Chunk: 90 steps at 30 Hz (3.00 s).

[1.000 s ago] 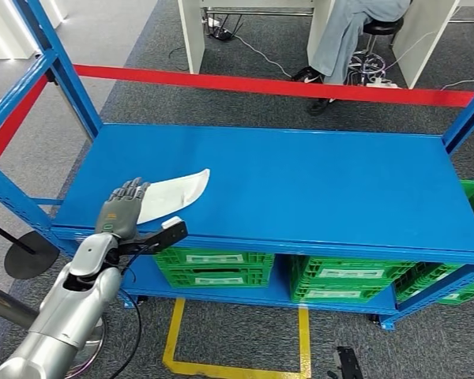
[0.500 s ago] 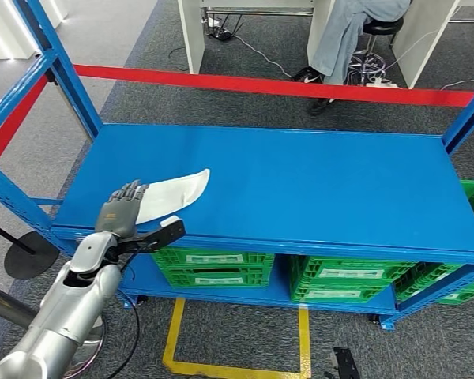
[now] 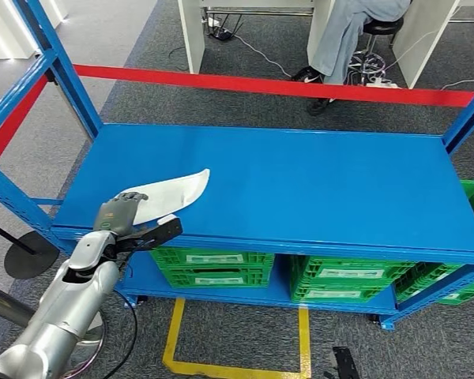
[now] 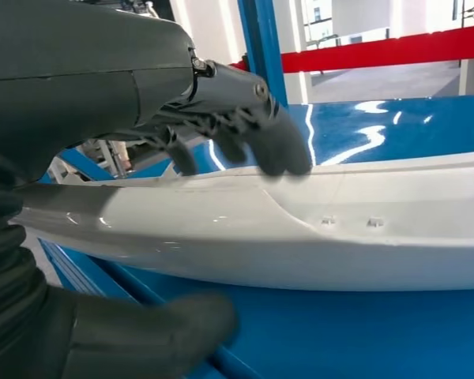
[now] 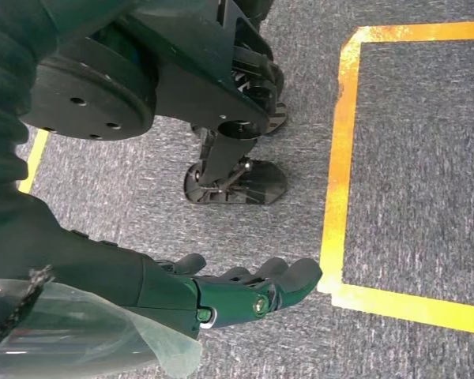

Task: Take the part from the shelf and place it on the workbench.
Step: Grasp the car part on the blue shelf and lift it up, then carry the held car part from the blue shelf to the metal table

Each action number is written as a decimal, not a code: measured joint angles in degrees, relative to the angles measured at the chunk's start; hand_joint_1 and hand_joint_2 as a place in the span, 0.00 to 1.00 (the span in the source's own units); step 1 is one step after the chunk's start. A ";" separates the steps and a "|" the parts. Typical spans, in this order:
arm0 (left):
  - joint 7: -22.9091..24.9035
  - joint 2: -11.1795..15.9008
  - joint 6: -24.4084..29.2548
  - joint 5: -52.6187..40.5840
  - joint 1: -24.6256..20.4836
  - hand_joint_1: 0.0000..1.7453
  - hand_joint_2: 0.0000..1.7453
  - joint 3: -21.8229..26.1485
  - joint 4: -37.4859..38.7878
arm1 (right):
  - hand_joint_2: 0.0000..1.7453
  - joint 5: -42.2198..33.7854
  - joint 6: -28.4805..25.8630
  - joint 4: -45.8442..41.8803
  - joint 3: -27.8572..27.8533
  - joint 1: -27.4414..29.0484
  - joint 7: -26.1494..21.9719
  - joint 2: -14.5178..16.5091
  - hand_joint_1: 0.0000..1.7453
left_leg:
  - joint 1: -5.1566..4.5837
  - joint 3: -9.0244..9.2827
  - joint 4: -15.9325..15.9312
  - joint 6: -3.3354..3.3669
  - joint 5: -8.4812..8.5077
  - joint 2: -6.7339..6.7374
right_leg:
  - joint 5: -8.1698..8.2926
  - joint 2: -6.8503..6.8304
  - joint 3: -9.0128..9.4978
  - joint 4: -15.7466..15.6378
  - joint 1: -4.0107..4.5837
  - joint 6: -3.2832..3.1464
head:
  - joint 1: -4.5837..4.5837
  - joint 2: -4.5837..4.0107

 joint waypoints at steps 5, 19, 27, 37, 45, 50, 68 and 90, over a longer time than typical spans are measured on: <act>-1.10 -0.01 0.67 -0.07 -0.14 1.00 1.00 0.03 0.69 | 1.00 0.34 0.01 0.00 -0.01 0.01 0.00 0.00 0.00 | 0.00 0.00 0.00 0.00 0.00 0.00 | 0.00 0.00 0.00 0.00 0.00 0.00 | 0.00 0.00; -5.05 -0.01 2.92 1.33 -0.04 1.00 1.00 0.02 0.61 | 1.00 1.04 0.38 0.00 -0.36 0.01 -0.08 0.00 0.00 | 0.00 0.01 0.00 0.00 0.00 0.00 | 0.00 -0.03 0.04 0.00 0.00 0.00 | -0.01 0.00; -8.03 -0.04 3.94 5.04 1.69 1.00 1.00 0.58 -1.70 | 1.00 1.25 0.38 0.00 -0.72 0.05 -0.55 0.00 0.00 | 0.00 0.01 0.00 0.00 0.00 0.00 | 0.00 -0.02 0.04 0.00 0.00 0.00 | 0.00 0.00; -20.90 -2.45 3.99 25.04 12.54 1.00 1.00 1.79 -16.31 | 1.00 0.85 -0.23 0.02 -2.16 0.71 -2.34 0.00 0.00 | -0.04 -0.04 0.08 0.13 -0.11 0.03 | 0.00 0.05 0.01 -0.12 -0.04 0.04 | 0.00 0.00; -27.37 -4.04 7.08 31.68 23.83 1.00 1.00 0.90 -31.66 | 1.00 0.27 -0.86 0.06 -3.68 1.72 -3.86 0.00 0.00 | -0.19 -0.24 0.65 0.85 -0.55 0.03 | -0.07 0.03 0.10 -0.20 -0.20 0.67 | -0.02 0.00; -27.59 -4.35 7.32 31.73 26.15 1.00 1.00 0.43 -36.15 | 1.00 0.27 -0.89 0.07 -4.23 1.68 -4.06 -0.02 0.00 | 0.04 0.24 -0.92 2.02 0.39 0.10 | -1.07 -0.03 -0.73 0.99 -0.19 1.70 | 0.07 0.00; -34.65 -5.30 18.72 33.06 35.95 1.00 1.00 -2.48 -46.49 | 1.00 0.05 1.35 0.10 -5.84 3.22 -9.20 0.55 0.00 | 0.49 -4.03 11.55 -0.79 -8.35 0.13 | 1.05 -0.22 -2.30 1.19 -0.61 -0.36 | -0.10 0.00; -37.31 -5.10 24.38 38.36 39.64 1.00 1.00 -5.83 -49.40 | 1.00 0.61 2.14 0.53 -8.63 4.42 -10.78 0.72 0.00 | -0.01 -3.76 -0.21 1.39 3.39 0.38 | -2.70 -0.14 2.78 3.05 -0.33 2.40 | 0.31 0.00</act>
